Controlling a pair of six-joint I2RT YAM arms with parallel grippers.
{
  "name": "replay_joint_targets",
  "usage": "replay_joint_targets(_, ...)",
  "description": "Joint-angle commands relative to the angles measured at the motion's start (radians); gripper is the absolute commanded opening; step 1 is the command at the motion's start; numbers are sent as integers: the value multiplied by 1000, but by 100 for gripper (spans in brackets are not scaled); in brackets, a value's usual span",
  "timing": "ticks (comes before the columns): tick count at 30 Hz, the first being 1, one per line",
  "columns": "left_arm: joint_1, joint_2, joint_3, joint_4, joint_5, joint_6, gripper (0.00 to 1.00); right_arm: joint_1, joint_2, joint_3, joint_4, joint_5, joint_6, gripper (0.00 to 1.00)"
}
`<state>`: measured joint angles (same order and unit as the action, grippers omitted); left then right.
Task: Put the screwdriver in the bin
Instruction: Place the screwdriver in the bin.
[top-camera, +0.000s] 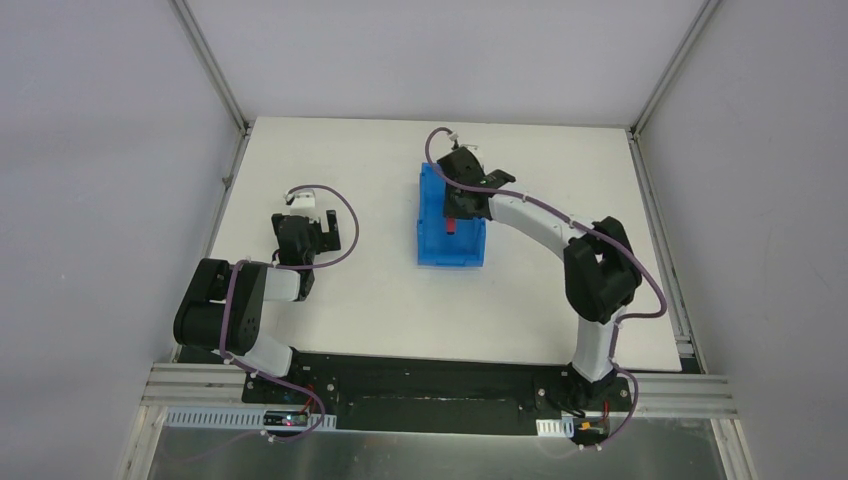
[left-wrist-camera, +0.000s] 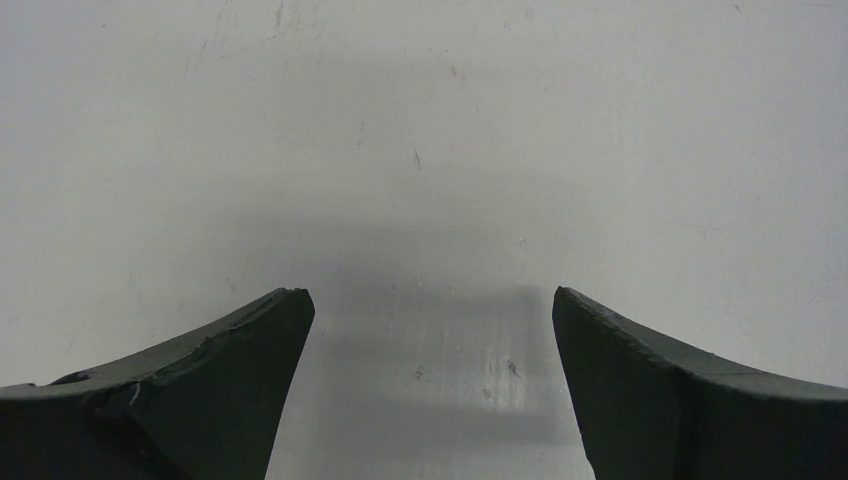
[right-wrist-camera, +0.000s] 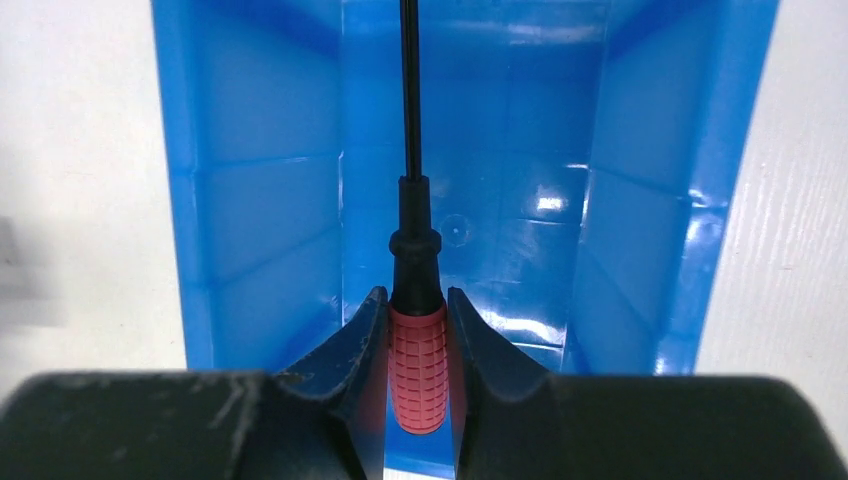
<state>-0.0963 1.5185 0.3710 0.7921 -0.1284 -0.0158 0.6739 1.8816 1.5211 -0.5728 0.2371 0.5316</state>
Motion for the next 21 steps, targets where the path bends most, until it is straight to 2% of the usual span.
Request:
replay_joint_targets(1,12,-14,4,29,10,-6,99,20,35,7,51,51,41,14)
replay_joint_targets(10,12,-13,3,29,10,-6,99,40,103,2,50,121,70,17)
replay_joint_targets(21,12,-13,3,29,10,-6,99,46,152,-7,65,137,96,24)
